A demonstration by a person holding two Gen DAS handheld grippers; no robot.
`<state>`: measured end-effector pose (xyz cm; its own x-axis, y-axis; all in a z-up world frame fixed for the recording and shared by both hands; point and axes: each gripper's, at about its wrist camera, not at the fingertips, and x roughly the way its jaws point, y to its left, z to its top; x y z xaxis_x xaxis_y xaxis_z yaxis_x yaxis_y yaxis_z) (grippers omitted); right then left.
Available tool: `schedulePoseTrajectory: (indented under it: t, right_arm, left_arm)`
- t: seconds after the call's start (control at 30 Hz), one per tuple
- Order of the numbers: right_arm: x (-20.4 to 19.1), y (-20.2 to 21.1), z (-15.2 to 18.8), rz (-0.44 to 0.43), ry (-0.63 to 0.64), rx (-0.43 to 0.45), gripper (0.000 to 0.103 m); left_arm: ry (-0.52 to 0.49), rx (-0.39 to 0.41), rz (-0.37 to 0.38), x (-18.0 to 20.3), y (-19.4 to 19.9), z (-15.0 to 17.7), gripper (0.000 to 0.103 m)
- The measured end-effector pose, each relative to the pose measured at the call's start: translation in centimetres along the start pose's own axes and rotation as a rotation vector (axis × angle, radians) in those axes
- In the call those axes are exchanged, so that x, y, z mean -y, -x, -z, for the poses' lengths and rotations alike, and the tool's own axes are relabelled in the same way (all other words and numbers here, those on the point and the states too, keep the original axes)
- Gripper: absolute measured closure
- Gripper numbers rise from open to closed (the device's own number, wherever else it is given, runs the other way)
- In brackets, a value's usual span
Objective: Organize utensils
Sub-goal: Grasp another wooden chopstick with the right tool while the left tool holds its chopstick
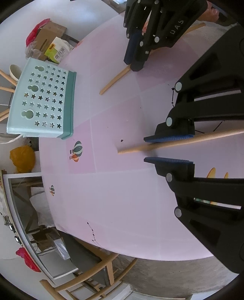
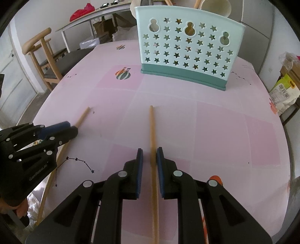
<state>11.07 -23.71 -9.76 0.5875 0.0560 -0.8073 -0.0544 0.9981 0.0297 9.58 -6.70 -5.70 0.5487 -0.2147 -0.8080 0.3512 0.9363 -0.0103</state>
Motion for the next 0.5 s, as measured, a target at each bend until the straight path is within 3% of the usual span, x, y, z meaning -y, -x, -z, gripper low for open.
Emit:
schedulePoseTrajectory:
  t: [0.5]
  right_arm:
    - [0.1,0.1,0.3,-0.015,-0.047,0.044,0.088]
  left_arm:
    - [-0.055,-0.055,-0.058,1.0,-0.3,-0.7,0.089]
